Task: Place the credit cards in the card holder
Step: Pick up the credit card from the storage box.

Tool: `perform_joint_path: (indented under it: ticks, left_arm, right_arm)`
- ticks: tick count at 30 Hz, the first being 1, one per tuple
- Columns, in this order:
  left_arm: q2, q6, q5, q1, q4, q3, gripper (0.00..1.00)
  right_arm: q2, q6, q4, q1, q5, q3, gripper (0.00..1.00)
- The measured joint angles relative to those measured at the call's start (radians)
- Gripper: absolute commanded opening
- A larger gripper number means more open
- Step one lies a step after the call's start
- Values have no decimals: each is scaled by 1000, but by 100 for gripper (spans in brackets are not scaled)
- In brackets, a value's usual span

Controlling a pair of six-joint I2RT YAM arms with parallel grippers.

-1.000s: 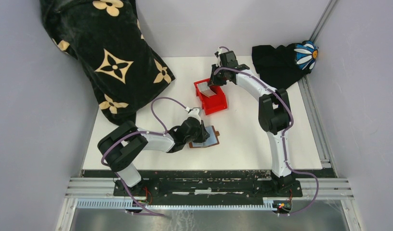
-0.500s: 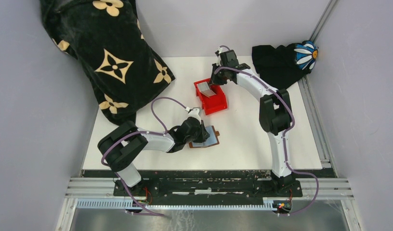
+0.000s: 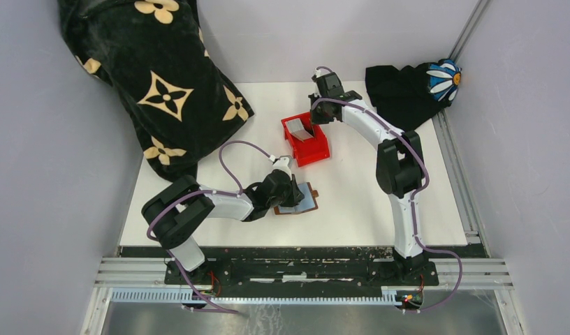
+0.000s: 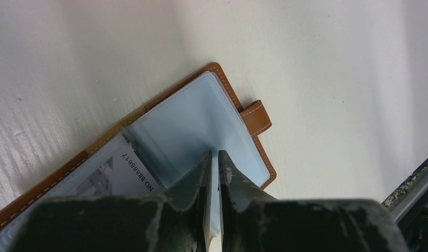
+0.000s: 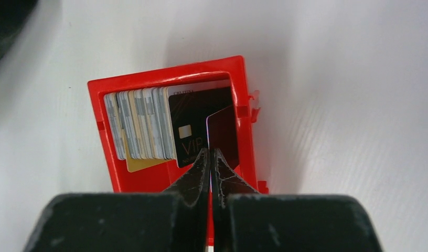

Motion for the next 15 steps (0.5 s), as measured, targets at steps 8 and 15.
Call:
perform_joint_path:
  ticks: [8,15]
  left_arm:
    - [-8,0,-12,-3,-13,2,20]
    - [-45,0,-46,-4,-60,1,25]
  right_arm:
    - [-26,-58,-48,21,110,0,1]
    - [-73,-83,-60,41,151,-1,1]
